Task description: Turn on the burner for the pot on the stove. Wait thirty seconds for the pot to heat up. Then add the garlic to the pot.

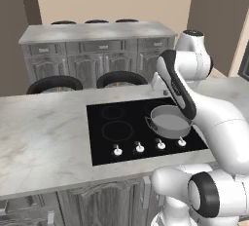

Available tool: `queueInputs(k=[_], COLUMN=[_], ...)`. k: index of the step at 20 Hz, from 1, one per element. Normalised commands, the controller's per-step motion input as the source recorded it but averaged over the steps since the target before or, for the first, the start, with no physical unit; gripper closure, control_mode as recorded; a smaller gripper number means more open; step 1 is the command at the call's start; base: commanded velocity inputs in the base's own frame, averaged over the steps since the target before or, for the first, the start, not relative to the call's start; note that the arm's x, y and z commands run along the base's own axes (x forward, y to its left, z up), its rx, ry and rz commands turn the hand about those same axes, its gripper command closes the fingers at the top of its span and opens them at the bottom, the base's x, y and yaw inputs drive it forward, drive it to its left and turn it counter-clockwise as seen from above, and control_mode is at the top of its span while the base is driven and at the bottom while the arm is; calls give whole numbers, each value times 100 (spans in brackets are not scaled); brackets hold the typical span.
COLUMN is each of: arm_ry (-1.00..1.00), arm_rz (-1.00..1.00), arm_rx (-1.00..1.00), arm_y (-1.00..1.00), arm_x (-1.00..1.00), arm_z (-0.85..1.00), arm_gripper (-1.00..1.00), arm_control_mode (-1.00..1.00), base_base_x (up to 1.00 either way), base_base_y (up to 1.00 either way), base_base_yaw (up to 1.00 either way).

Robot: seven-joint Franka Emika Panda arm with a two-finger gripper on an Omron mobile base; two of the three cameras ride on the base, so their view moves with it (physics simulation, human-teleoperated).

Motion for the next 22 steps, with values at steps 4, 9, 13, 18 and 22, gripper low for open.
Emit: queueInputs(k=[4,9,13,18,22], arm_ry=[2,13,1,1,1], arm_rz=[-1,-2,0,0,-2], arm_rx=[2,2,0,1,2], arm_y=[-8,-25,-37,-56,-52], arm_x=[-26,-37,-49,-44,-34], arm_z=[-16,-33,-8,-12,-22], arm_gripper=[-100,-100,-100,-100,-100], arm_control_mode=[-100,-100,-100,-100,-100], base_base_x=[0,0,0,0,0], base_base_y=[0,0,0,0,0], base_base_yaw=[0,0,0,0,0])
